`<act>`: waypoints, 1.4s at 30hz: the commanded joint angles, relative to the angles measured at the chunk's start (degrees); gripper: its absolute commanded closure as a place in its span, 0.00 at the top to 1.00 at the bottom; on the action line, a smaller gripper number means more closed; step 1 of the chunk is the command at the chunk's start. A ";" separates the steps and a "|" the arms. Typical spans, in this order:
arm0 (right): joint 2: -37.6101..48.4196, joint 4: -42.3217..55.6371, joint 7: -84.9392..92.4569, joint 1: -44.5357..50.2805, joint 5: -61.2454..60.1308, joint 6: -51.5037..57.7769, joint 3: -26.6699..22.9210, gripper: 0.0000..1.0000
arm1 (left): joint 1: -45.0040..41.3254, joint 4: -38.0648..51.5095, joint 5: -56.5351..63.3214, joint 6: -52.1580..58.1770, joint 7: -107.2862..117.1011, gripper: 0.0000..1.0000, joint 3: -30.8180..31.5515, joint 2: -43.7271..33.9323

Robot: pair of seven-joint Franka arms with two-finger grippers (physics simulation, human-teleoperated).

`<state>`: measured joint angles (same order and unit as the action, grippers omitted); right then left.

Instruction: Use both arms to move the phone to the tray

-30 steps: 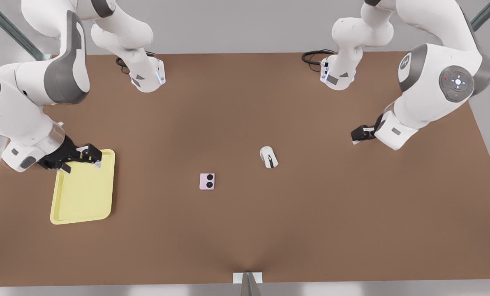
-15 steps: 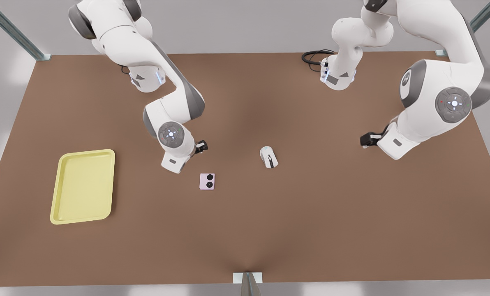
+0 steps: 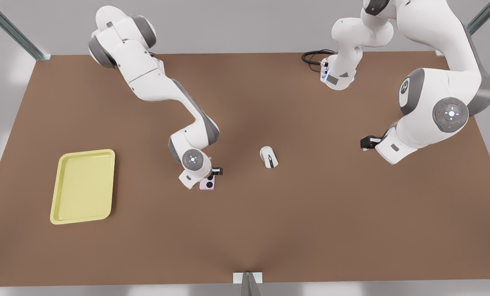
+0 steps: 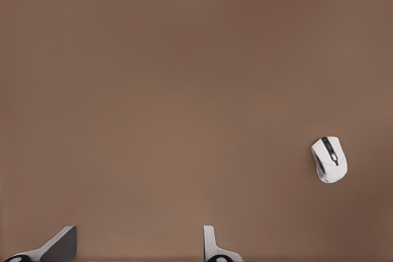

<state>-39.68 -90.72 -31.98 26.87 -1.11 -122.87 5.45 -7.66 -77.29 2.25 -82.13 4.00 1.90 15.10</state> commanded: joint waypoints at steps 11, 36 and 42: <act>-1.90 -0.95 -11.79 0.02 4.54 -6.42 -0.09 1.00 | -0.07 0.03 0.04 -1.19 -3.39 1.00 -0.49 1.16; -4.80 -1.83 -5.20 -4.19 6.04 -9.58 3.43 0.96 | 0.02 0.03 0.04 -2.43 -3.39 1.00 -1.37 2.92; -5.59 -1.57 -5.02 -4.28 6.04 -9.50 3.52 0.93 | 0.02 0.03 0.04 -2.51 -3.39 1.00 -1.64 2.92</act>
<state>-45.27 -92.39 -38.10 22.59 4.99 -132.32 8.96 -7.70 -77.28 2.26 -84.44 0.94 0.27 18.09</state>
